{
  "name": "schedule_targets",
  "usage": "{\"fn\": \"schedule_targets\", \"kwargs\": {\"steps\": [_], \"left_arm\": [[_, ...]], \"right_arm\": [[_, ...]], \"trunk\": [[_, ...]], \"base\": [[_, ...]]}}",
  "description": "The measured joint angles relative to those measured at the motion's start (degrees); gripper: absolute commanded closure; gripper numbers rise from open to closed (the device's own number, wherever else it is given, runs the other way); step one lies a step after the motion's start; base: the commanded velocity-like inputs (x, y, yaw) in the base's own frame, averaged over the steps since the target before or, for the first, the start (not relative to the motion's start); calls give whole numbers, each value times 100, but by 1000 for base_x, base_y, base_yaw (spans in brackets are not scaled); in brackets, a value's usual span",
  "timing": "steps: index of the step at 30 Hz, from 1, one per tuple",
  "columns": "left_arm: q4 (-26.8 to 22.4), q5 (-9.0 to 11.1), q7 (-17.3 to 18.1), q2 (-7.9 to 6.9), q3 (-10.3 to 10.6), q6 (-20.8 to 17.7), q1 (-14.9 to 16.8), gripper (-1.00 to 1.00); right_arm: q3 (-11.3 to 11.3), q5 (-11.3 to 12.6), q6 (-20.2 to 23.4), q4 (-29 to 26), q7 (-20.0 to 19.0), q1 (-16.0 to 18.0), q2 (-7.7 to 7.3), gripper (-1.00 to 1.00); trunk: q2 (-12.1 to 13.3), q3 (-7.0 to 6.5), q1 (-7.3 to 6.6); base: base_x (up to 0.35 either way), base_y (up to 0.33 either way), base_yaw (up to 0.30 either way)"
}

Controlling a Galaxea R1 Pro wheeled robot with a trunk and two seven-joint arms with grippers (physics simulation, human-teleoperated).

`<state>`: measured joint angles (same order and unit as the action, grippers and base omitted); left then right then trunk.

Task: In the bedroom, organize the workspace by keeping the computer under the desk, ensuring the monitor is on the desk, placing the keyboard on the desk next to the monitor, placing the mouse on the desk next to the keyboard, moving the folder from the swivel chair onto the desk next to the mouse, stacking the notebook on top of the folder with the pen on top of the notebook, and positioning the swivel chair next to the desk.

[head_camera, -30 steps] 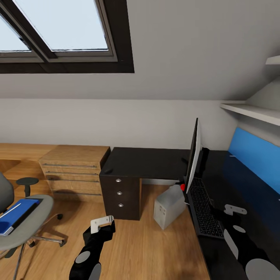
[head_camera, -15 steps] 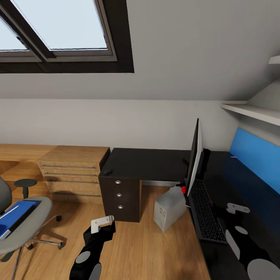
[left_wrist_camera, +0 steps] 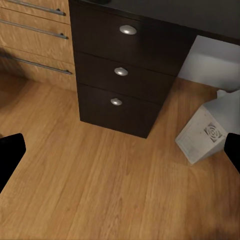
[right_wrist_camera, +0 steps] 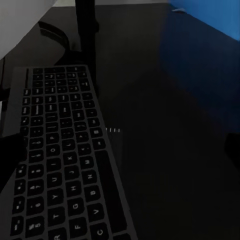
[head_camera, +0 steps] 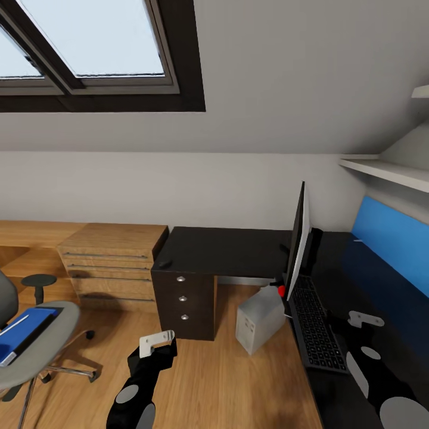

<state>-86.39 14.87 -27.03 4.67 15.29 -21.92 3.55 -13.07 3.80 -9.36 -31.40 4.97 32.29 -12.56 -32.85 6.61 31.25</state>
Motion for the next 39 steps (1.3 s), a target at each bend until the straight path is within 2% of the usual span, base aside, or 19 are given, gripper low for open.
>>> {"fn": "schedule_targets", "kwargs": {"steps": [12, 21, 33, 39], "left_arm": [[1, 0, -2, 0, 0, -4, 0, -100], [5, -1, -2, 0, 1, -7, 1, -100], [13, -6, -1, -2, 0, -7, 0, -100], [49, -13, 0, -1, 0, -7, 0, -100]], "right_arm": [[0, 2, -8, 6, 5, 0, 7, -100], [-1, 2, -1, 3, 3, -1, 9, -100], [-2, 2, 4, -6, 16, 0, -1, -100], [-14, 0, 31, 10, -1, 0, -122, -100]], "trunk": [[0, 0, 0], [0, -33, 0], [0, -40, -2], [0, -40, 0]], "base": [[0, 153, -3], [0, 12, -128], [68, -49, -16], [57, -44, 0]]}}
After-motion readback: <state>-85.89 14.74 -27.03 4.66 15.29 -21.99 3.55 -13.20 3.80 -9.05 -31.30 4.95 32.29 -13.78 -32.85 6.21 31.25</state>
